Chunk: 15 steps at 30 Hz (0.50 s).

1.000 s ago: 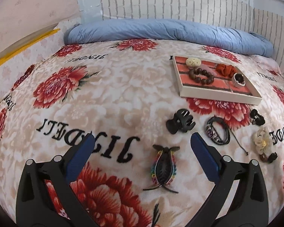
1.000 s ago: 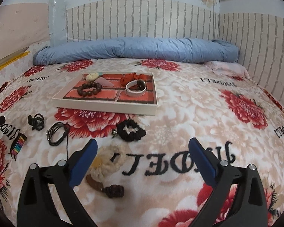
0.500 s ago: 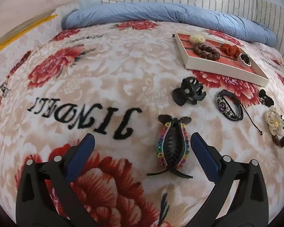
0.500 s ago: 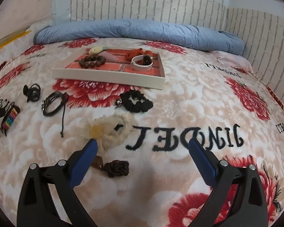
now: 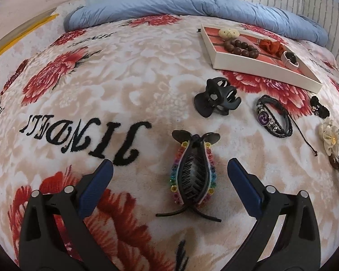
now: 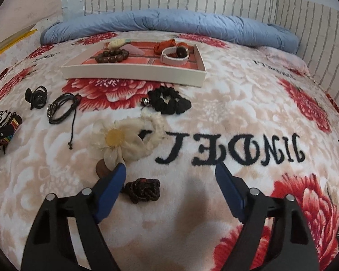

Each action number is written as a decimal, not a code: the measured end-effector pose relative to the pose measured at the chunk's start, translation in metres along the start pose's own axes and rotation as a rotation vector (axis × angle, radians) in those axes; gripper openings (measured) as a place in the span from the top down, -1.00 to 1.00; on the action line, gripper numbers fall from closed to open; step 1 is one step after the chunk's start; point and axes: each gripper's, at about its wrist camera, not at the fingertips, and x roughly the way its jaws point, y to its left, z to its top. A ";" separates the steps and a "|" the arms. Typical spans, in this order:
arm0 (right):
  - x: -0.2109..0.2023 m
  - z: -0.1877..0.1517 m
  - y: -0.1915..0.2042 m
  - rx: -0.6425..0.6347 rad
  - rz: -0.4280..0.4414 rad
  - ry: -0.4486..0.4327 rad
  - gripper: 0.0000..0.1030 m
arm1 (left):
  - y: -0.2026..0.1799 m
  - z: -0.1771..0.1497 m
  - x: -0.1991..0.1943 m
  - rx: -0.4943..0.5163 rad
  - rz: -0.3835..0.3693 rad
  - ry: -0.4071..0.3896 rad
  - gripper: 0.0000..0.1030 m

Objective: Organize jewelry
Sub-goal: 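Grasp the rainbow-bead claw clip with the left tool while the right tool grasps the cream flower scrunchie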

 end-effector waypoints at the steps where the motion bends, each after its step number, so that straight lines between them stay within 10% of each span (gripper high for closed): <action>1: 0.001 0.000 0.000 0.001 0.003 0.003 -0.49 | 0.001 0.000 0.002 -0.004 -0.002 0.006 -0.90; 15: -0.002 0.006 -0.009 0.058 0.036 -0.020 -0.48 | 0.000 0.004 0.008 -0.006 -0.014 0.011 -0.82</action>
